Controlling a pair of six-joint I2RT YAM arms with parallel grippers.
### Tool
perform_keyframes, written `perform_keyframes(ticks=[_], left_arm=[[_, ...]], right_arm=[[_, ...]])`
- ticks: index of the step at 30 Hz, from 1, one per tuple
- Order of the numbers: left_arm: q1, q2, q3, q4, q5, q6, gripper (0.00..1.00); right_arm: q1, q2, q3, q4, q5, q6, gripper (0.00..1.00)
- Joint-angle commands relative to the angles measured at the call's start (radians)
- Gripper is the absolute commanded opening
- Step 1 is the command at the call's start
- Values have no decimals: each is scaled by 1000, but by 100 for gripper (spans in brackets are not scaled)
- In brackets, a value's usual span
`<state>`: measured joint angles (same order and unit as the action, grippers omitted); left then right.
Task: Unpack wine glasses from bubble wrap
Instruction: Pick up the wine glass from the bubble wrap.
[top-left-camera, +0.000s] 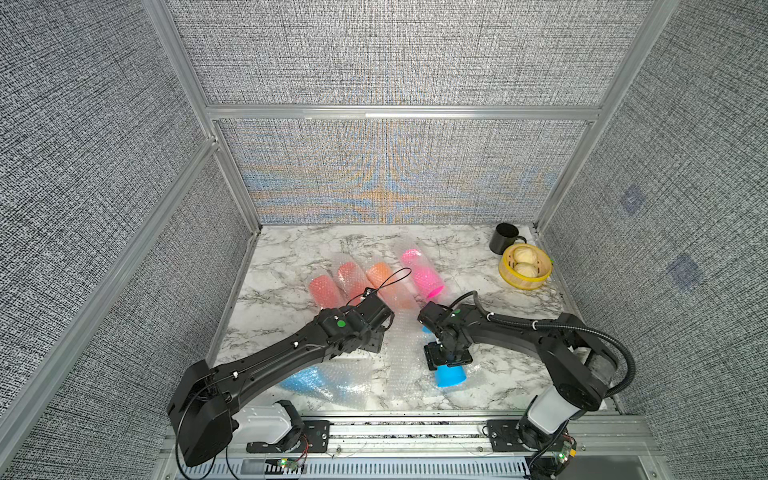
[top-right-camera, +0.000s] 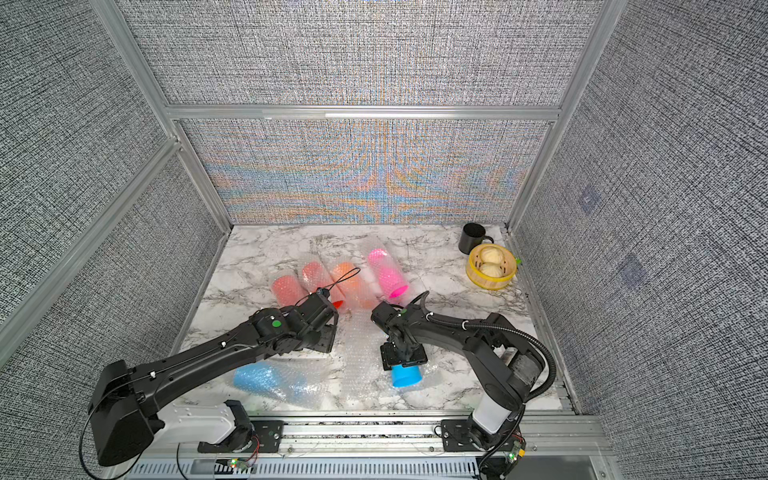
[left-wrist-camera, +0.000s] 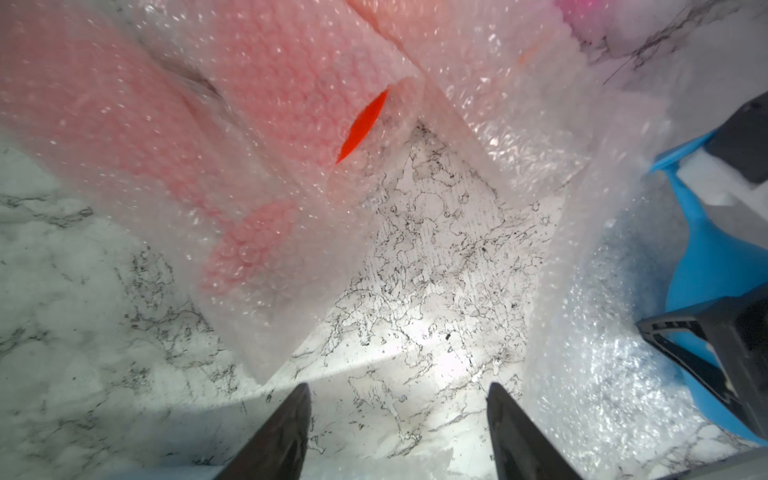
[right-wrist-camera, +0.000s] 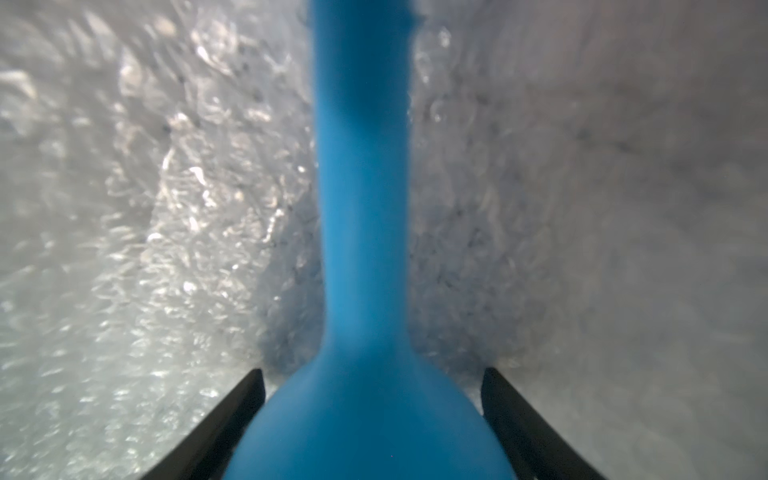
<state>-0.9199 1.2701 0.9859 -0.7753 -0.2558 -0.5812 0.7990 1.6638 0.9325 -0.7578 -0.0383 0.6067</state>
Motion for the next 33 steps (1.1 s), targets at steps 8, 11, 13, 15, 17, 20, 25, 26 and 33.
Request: perform_keyframes(ticks=[8, 11, 13, 15, 17, 20, 25, 26, 33], left_arm=[[2, -47, 112, -45, 38, 119, 66], [2, -52, 119, 8, 86, 169, 66], [3, -56, 128, 39, 115, 220, 66], [3, -67, 124, 84, 120, 298, 66], [0, -81, 97, 162, 136, 415, 66], [1, -117, 27, 324, 197, 558, 66], [2, -183, -80, 563, 349, 661, 66], [2, -193, -98, 598, 374, 675, 66], [3, -163, -116, 695, 237, 691, 64]], right_arm=[[-16, -135, 53, -22, -93, -18, 37], [-24, -185, 85, -40, -135, -34, 37], [-37, -224, 96, -41, -216, -54, 37], [-48, -260, 104, -40, -315, -77, 37], [-50, -302, 111, -32, -400, -97, 38], [-52, -347, 122, -27, -503, -110, 38], [-52, -382, 126, -25, -572, -102, 38], [-51, -384, 127, -22, -585, -100, 38], [-50, -404, 114, 14, -649, -84, 38]])
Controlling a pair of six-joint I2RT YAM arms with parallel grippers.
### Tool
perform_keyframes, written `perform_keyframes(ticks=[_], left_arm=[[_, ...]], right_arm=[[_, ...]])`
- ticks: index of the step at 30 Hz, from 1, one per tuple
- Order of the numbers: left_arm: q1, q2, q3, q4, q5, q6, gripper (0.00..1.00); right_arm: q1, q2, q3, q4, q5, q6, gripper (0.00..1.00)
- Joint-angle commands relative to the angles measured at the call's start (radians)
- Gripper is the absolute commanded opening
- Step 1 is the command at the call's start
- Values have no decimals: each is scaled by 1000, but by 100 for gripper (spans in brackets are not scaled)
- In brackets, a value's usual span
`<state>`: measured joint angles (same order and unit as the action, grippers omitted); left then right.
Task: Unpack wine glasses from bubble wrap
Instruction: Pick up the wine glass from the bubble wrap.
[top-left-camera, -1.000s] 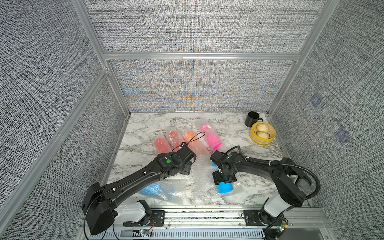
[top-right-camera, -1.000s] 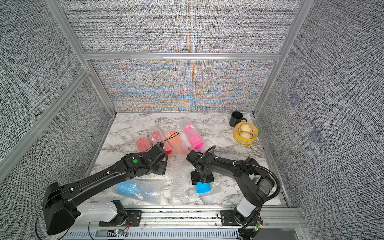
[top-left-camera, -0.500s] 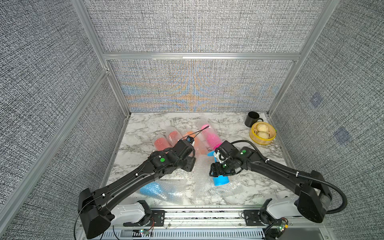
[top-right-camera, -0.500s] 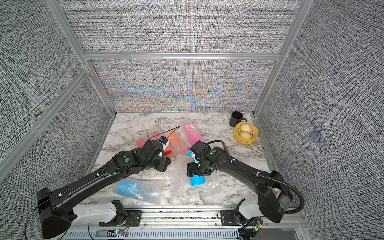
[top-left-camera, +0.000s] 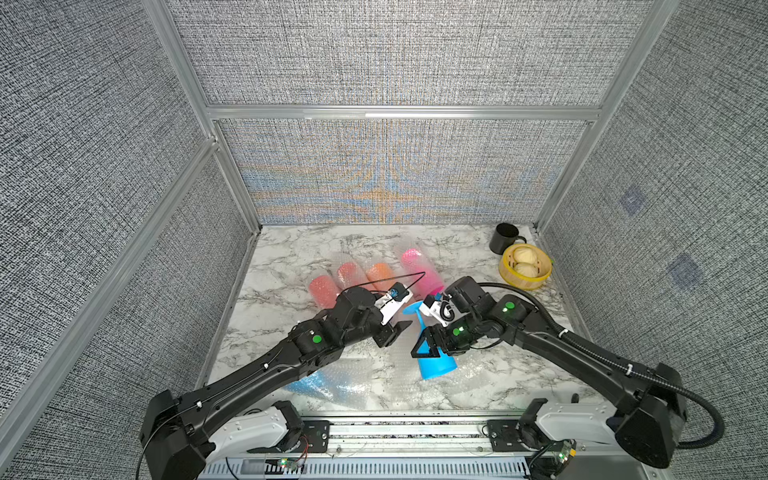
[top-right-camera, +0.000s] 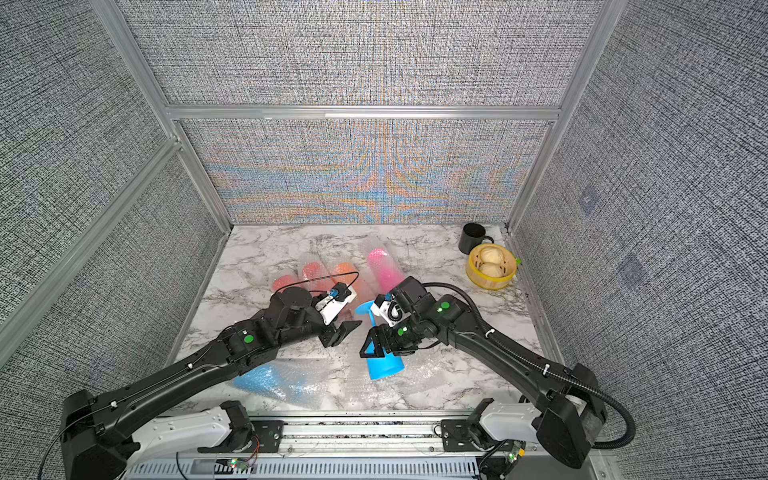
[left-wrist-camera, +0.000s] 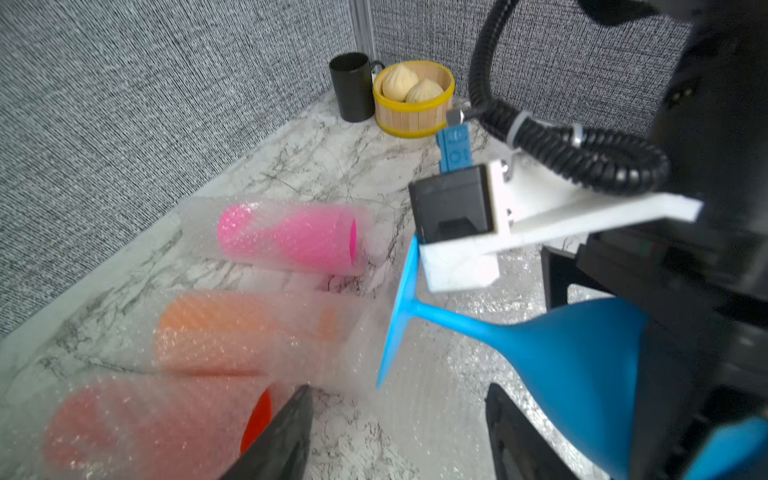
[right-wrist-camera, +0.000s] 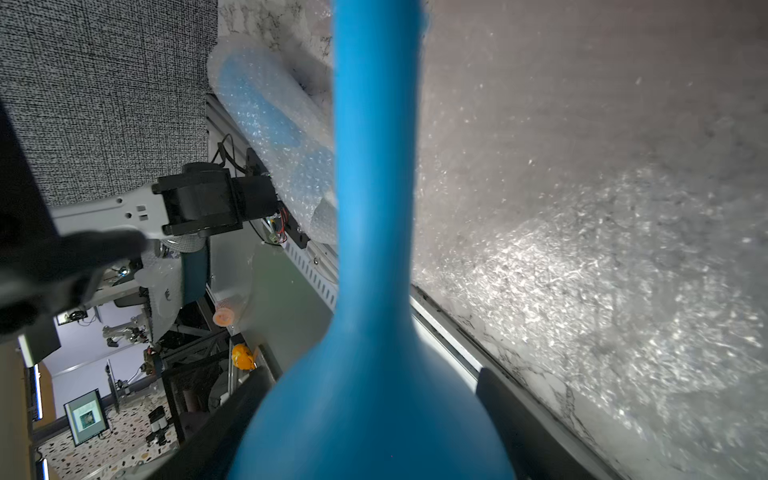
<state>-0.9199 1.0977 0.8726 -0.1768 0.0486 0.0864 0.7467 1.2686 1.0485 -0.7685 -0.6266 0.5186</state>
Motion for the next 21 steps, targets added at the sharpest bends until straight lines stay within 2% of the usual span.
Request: perform_keyframes(ticks=[1, 3, 5, 8, 12, 14, 15, 16, 17, 21], left_arm=[[3, 16, -3, 105, -79, 31, 63], [3, 34, 6, 107, -72, 34, 60], [3, 53, 19, 101, -19, 27, 52], [3, 62, 23, 107, 51, -14, 32], [4, 47, -2, 143, 66, -29, 2], [4, 42, -9, 143, 66, -27, 0], [7, 41, -12, 143, 65, -31, 0], [9, 41, -13, 144, 60, -35, 0], [12, 40, -19, 146, 55, -42, 0], [45, 51, -41, 176, 34, -126, 0]], right_arm=[[2, -14, -2, 27, -63, 5, 38], [2, -21, -5, 34, -75, 6, 38], [3, -26, -3, 34, -74, 7, 38], [3, -24, 4, 32, -72, 3, 38], [-3, -25, 17, 26, -51, 6, 38], [-10, -28, 24, 23, -41, 9, 40], [-15, -31, 28, 23, -38, 10, 43], [-18, -33, 33, 19, -32, 11, 50], [-25, -38, 42, 8, -16, 11, 63], [-53, -77, 79, -22, 54, 12, 87]])
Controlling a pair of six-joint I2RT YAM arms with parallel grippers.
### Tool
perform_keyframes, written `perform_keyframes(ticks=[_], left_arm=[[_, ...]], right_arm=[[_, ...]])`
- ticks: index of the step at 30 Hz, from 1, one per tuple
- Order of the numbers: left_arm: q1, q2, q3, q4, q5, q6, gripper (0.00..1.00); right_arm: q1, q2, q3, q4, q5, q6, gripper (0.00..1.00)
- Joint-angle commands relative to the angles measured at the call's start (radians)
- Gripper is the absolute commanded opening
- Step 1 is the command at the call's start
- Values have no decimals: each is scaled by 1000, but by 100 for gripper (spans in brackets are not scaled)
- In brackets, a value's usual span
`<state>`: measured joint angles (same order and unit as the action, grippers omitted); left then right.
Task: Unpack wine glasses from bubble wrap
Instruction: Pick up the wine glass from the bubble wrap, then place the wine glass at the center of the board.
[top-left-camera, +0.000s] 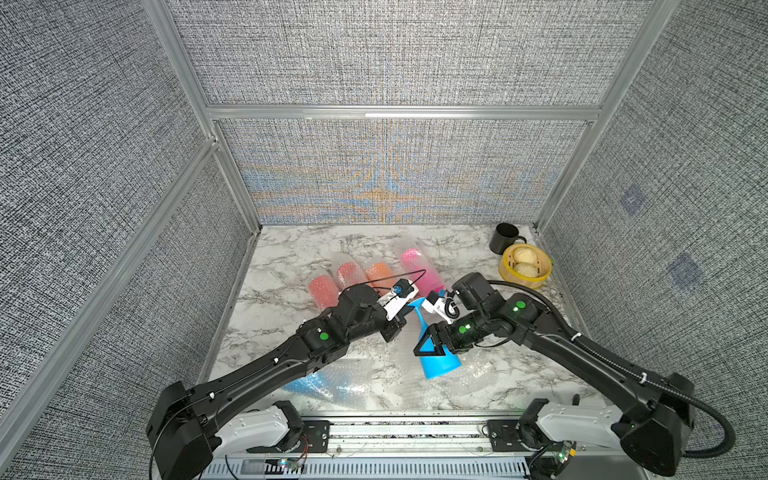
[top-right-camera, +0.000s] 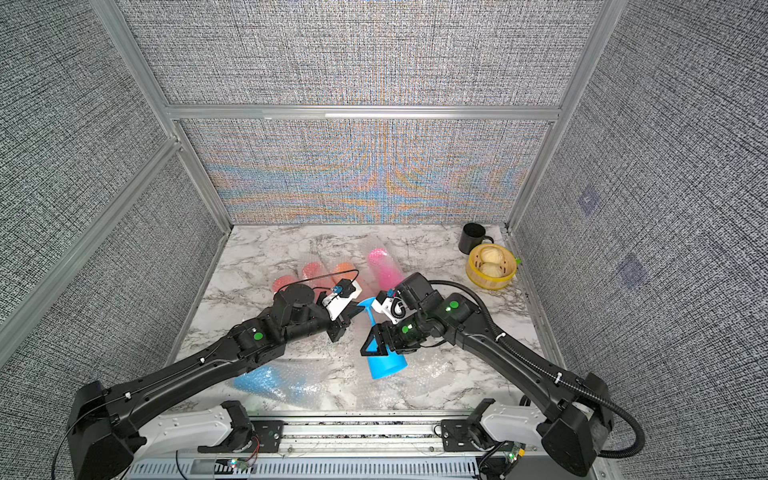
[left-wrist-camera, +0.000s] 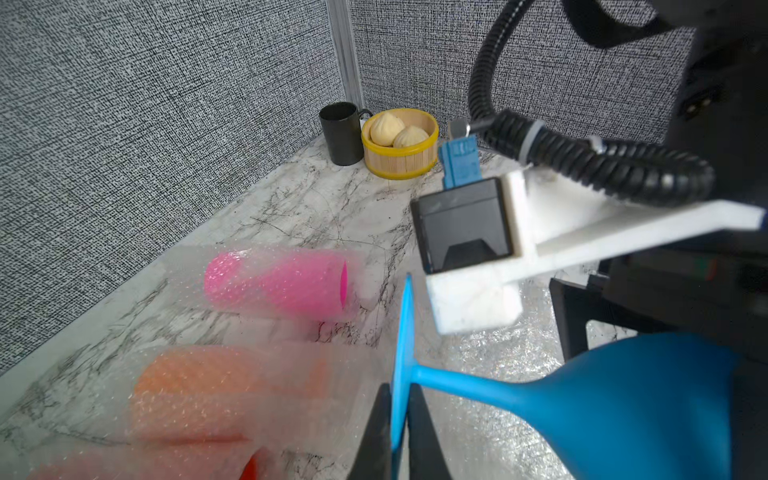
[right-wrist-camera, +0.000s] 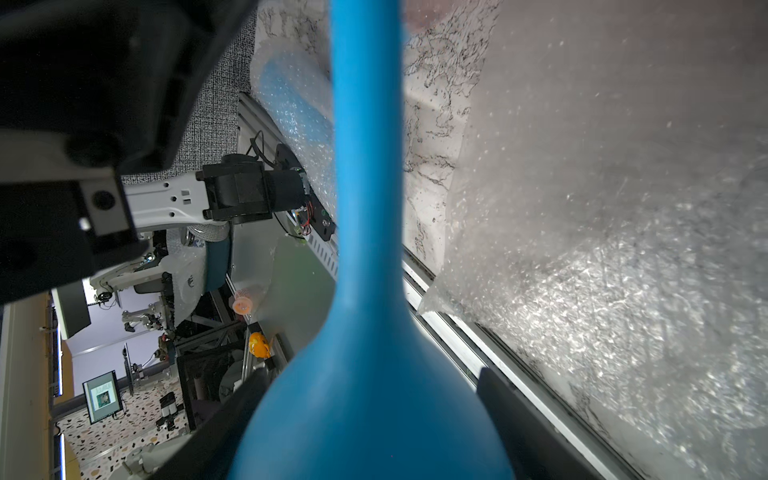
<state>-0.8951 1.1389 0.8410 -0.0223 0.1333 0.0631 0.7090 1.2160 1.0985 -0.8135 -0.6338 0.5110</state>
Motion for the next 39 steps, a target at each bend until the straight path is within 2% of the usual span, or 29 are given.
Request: perform_keyframes(ticks=[1, 3, 8, 10, 15, 20, 25, 29, 32, 35, 39], left_arm=[[30, 17, -11, 22, -40, -133, 0], [41, 42, -8, 20, -15, -183, 0], [90, 87, -9, 41, 47, -311, 0], [124, 100, -14, 59, 78, -359, 0], [222, 138, -27, 93, 168, -493, 0], [303, 135, -78, 196, 250, -595, 0], [488, 146, -114, 322, 342, -783, 0], [655, 213, -150, 512, 416, -957, 0], [766, 291, -156, 654, 438, -1077, 0], [872, 395, -168, 893, 436, -1183, 0], [1005, 638, -121, 1263, 434, -1406, 0]], right_arm=[[-22, -36, 39, 14, 84, 16, 90], [-43, -69, 70, -13, 152, 10, 93], [-88, -159, 123, -47, 307, -32, 93], [-122, -172, 123, -69, 333, -42, 90], [-197, -188, 74, -171, 542, -26, 79], [-225, -160, -49, -177, 525, -27, 67], [-182, -96, -245, -53, 449, 46, 45], [-67, 18, -289, 25, 499, 87, 31], [-25, 85, -291, 66, 514, 102, 28], [-9, 133, -296, 97, 511, 109, 27], [15, 198, -294, 116, 532, 110, 27]])
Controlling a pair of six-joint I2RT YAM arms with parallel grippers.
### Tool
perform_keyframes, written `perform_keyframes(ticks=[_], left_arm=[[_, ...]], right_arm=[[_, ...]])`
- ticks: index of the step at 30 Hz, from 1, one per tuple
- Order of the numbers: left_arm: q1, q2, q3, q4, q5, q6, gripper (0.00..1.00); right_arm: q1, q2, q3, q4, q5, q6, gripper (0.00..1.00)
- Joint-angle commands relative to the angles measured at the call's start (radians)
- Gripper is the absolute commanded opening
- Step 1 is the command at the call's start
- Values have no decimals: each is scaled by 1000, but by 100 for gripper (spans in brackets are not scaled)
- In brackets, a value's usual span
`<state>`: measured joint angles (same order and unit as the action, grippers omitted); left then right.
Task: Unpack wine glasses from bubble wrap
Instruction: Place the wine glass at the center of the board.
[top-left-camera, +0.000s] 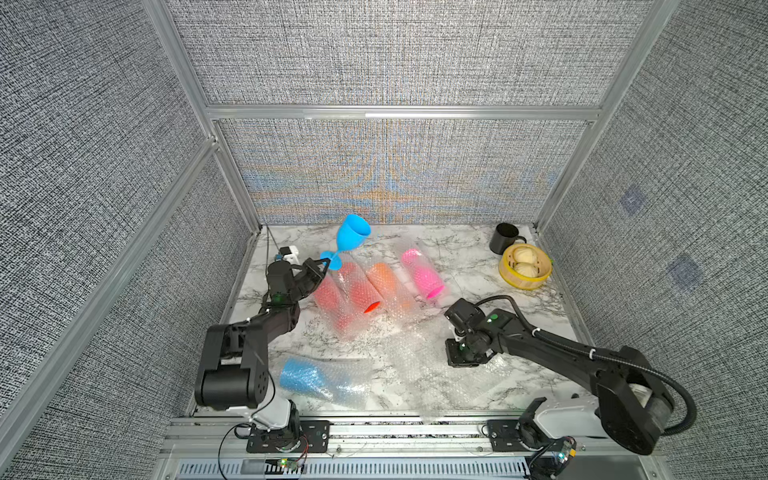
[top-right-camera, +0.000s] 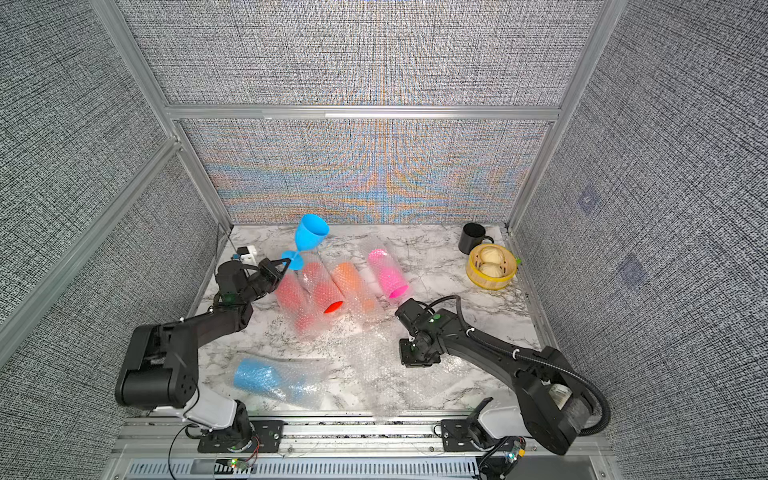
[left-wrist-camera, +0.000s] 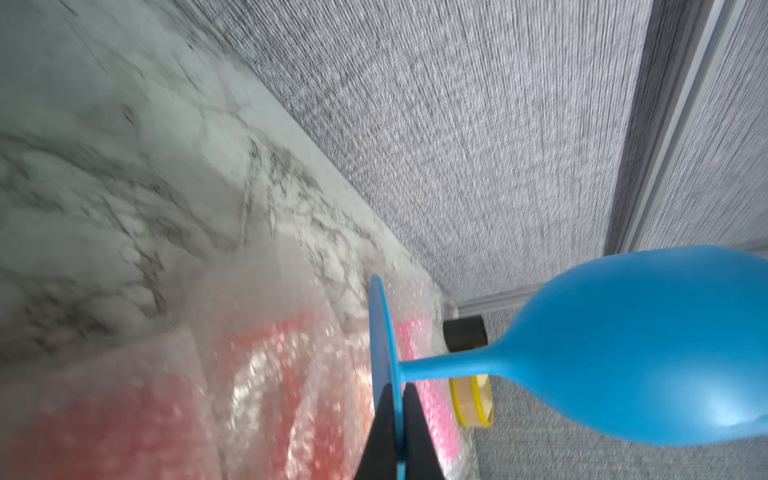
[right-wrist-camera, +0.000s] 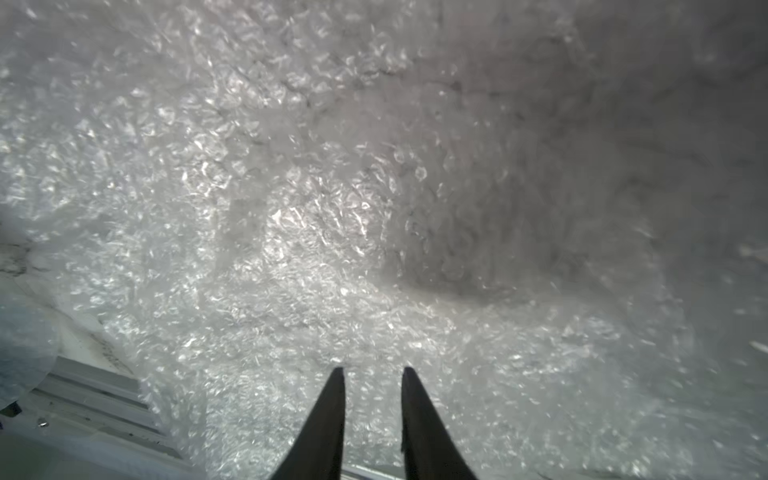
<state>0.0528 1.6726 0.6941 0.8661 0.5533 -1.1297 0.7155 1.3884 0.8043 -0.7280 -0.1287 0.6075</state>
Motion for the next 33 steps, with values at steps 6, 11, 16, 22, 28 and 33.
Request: perform_keyframes(ticks=[6, 11, 16, 22, 28, 33], left_arm=[[162, 364, 160, 483, -20, -304, 0], [177, 368, 257, 197, -25, -125, 0], [177, 450, 417, 15, 10, -42, 0], [176, 553, 537, -101, 64, -12, 0], [170, 620, 597, -171, 105, -7, 0], [167, 657, 614, -217, 116, -1, 0]], right_arm=[[9, 82, 9, 60, 30, 9, 26], [9, 105, 30, 55, 49, -9, 25], [4, 138, 64, 45, 59, -34, 25], [-7, 165, 81, 43, 64, -47, 26], [-19, 194, 83, 59, 58, -54, 25], [-22, 213, 93, 61, 60, -58, 25]])
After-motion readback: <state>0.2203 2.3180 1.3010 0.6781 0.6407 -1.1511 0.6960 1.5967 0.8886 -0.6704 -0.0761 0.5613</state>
